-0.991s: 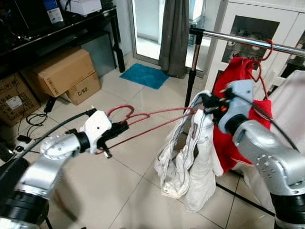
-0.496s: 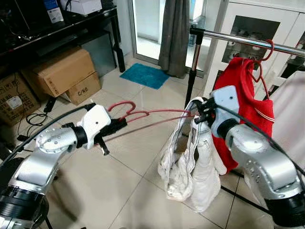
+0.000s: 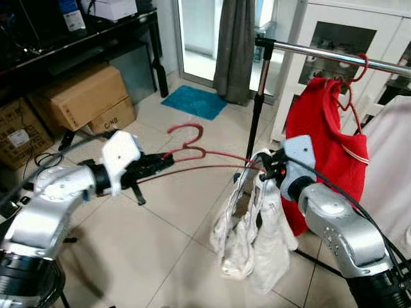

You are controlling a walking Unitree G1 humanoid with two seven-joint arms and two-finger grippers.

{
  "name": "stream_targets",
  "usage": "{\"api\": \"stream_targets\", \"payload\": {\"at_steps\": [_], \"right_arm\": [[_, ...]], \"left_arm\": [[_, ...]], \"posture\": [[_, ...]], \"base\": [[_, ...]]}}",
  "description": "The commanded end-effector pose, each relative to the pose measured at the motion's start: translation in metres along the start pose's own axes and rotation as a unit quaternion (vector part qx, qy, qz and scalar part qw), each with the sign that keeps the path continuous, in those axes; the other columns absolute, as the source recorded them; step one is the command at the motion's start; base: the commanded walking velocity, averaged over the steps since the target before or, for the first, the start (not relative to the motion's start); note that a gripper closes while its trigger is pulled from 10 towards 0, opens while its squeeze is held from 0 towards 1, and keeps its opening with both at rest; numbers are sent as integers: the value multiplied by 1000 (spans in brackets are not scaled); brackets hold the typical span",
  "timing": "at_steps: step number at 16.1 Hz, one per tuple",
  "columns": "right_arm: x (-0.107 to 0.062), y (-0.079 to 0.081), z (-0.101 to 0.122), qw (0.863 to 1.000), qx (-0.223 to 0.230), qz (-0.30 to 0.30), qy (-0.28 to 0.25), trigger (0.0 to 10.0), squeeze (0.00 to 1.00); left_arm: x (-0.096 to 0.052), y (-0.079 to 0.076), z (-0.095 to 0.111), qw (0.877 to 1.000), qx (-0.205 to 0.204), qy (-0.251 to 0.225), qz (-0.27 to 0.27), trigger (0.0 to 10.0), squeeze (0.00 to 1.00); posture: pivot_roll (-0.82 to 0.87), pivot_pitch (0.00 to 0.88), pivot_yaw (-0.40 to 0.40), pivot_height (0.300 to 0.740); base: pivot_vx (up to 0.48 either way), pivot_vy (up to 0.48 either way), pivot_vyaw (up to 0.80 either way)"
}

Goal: Hang hanger

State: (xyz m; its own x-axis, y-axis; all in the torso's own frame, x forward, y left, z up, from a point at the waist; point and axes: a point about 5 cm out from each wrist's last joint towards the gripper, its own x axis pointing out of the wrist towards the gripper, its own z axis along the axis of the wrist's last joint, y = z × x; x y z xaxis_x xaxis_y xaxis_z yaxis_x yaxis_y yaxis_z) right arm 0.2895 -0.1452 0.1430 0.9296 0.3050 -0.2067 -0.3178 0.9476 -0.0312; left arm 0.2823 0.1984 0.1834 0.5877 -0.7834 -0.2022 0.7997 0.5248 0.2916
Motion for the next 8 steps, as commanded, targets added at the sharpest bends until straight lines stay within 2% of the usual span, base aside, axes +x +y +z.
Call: {"api": "stream_targets", "payload": {"at_steps": [1,2,3,4,5,7,8], "right_arm": [[-6,-20,0,998,64,-15,-16,0,0],[-9,-23,10,991,120,5,-52,0,0],[-17,-25,26,976,183,53,-106,0,0],[-22,-26,34,967,203,79,-130,0,0],[-31,-27,47,950,229,132,-168,0,0],[-45,-28,65,916,271,204,-214,0,0],[-49,-29,67,907,284,219,-223,0,0]], "left_arm": [[-35,30,23,995,-12,-73,62,0,0],[-48,37,21,994,-30,-73,71,0,0],[-62,36,10,996,-60,-44,40,0,0],[-69,36,6,996,-76,-33,29,0,0],[-81,37,-4,994,-107,-19,20,0,0],[-96,42,-20,991,-125,3,38,0,0],[-99,45,-22,990,-129,4,47,0,0]], "posture": [[-144,0,45,740],[-142,0,43,740],[-138,0,43,740],[-138,0,43,740],[-137,0,44,740],[-143,0,47,740],[-143,0,48,740]], "base": [[0,0,0],[0,0,0],[0,0,0],[0,0,0],[0,0,0],[0,0,0],[0,0,0]]}}
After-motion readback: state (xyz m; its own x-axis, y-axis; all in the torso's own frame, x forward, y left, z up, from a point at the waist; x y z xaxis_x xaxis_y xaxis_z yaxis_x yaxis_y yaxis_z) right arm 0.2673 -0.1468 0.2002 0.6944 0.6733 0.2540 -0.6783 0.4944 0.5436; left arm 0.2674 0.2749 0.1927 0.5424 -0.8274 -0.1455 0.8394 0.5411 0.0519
